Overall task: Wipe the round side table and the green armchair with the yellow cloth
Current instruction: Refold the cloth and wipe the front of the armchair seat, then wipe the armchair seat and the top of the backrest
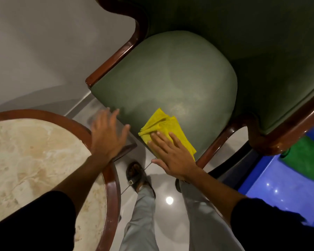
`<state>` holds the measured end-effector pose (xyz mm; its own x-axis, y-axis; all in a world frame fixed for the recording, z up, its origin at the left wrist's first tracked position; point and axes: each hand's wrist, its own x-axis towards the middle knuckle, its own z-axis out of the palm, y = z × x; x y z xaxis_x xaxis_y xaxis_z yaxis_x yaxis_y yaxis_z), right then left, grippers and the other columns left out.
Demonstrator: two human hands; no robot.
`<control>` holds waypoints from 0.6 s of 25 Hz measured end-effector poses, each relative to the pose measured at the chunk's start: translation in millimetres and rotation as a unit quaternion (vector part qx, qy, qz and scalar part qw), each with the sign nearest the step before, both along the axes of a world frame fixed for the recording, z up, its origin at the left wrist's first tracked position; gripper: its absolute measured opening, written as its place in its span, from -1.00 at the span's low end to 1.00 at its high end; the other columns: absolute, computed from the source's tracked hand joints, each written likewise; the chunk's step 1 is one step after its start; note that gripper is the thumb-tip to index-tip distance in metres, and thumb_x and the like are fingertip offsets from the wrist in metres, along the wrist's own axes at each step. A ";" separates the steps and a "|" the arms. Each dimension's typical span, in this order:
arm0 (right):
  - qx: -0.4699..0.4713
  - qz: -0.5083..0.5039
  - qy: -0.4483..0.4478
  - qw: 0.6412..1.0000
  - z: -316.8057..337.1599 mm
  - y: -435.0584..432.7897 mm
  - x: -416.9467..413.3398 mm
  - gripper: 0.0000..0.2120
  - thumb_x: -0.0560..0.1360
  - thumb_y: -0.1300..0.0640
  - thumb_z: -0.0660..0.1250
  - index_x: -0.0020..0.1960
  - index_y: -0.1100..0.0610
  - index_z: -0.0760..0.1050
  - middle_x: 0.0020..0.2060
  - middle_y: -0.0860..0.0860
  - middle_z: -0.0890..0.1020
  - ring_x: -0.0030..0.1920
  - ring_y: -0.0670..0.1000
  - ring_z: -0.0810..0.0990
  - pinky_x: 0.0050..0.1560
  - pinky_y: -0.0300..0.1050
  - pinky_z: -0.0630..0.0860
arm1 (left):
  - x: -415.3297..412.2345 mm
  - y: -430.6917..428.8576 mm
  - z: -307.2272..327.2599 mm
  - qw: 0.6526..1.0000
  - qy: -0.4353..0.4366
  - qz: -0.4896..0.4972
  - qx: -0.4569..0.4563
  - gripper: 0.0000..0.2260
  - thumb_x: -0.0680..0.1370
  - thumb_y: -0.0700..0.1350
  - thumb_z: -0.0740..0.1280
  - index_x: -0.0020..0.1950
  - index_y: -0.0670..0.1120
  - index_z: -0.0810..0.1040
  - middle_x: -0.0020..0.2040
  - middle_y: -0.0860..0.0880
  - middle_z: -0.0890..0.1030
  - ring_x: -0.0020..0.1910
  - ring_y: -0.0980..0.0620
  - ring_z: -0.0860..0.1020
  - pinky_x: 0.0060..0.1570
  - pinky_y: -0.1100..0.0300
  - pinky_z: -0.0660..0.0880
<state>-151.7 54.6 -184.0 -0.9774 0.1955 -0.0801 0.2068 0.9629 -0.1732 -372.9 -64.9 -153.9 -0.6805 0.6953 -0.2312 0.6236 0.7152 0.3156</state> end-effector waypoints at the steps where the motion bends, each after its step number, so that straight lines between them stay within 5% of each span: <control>1: -0.019 -0.078 0.001 0.997 8.8 2.9 8.1 -0.40 0.56 -0.22 0.14 0.50 0.04 0.23 0.51 0.10 0.30 0.53 0.13 0.22 0.45 0.18 0.23 | 9.4 14.0 7.3 0.998 -0.040 -0.042 0.021 -0.40 0.54 0.21 0.20 0.50 -0.04 0.26 0.51 -0.17 0.32 0.51 -0.18 0.27 0.45 -0.22 0.25; 2: -0.038 -0.208 -0.010 0.977 18.6 3.9 17.2 -0.37 0.48 -0.25 0.23 0.45 0.04 0.26 0.45 0.12 0.37 0.46 0.16 0.31 0.37 0.17 0.28 | 18.1 28.8 14.9 0.994 -0.060 -0.089 0.034 -0.36 0.49 0.22 0.24 0.51 -0.04 0.28 0.50 -0.16 0.35 0.49 -0.17 0.30 0.43 -0.17 0.28; 4: -0.132 -0.470 -0.076 0.869 31.5 2.1 33.3 -0.26 0.28 -0.27 0.44 0.32 0.03 0.29 0.27 0.12 0.46 0.28 0.19 0.45 0.20 0.18 0.42 | 35.8 55.1 24.0 0.975 -0.035 -0.216 0.025 -0.26 0.40 0.23 0.30 0.52 -0.03 0.28 0.51 -0.18 0.34 0.49 -0.20 0.30 0.40 -0.13 0.27; 6: -0.314 -0.577 -0.126 0.743 38.5 5.2 34.0 -0.27 0.23 -0.13 0.57 0.23 0.08 0.30 0.19 0.14 0.50 0.20 0.23 0.51 0.15 0.16 0.50 | 50.0 81.7 30.6 0.939 0.003 -0.342 -0.042 -0.14 0.33 0.22 0.37 0.57 0.03 0.16 0.58 -0.19 0.18 0.55 -0.20 0.17 0.43 -0.13 0.19; 7: -0.377 -0.567 -0.129 0.721 42.0 11.1 30.8 -0.41 0.27 -0.03 0.56 0.16 0.11 0.36 0.14 0.16 0.54 0.16 0.23 0.54 0.12 0.12 0.52 | 55.4 94.8 34.6 0.918 0.017 -0.385 -0.091 -0.09 0.31 0.20 0.40 0.58 0.06 0.09 0.61 -0.19 0.09 0.58 -0.19 0.09 0.46 -0.14 0.14; 9: -0.384 -0.484 -0.107 0.780 59.9 25.3 21.5 -0.78 0.36 0.11 0.45 -0.08 0.08 0.45 0.01 0.15 0.56 0.09 0.20 0.56 0.03 0.02 0.52 | 61.9 113.4 42.2 0.885 0.044 -0.434 -0.164 -0.08 0.32 0.13 0.46 0.57 0.09 0.04 0.62 -0.20 -0.02 0.60 -0.17 -0.02 0.49 -0.16 0.07; 12: -0.388 -0.402 -0.027 0.829 110.8 48.5 13.6 -0.79 0.32 0.21 0.35 -0.19 0.01 0.35 -0.17 0.00 0.50 -0.07 0.13 0.54 -0.16 -0.06 0.43 | 62.0 137.7 67.4 0.879 -0.008 -0.424 -0.220 -0.47 0.43 0.04 0.39 0.40 0.10 0.40 0.58 -0.11 0.22 0.58 -0.11 0.09 0.47 -0.06 0.14; 15: -0.381 -0.425 0.082 0.817 177.0 100.1 17.7 -0.69 0.33 0.14 0.34 -0.02 -0.09 0.31 -0.22 -0.08 0.56 -0.17 0.08 0.59 -0.20 -0.04 0.51 | 61.9 180.9 109.3 0.921 -0.223 -0.297 -0.122 -0.90 0.40 -0.09 0.49 -0.12 0.03 0.63 -0.04 0.01 0.69 0.05 0.09 0.62 0.01 0.17 0.47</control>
<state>-134.0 154.7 -7.1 -0.5241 0.7639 -0.3765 0.6588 0.0836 -0.7477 -311.0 116.0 -44.6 0.0031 0.8048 -0.5935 0.7743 0.3736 0.5108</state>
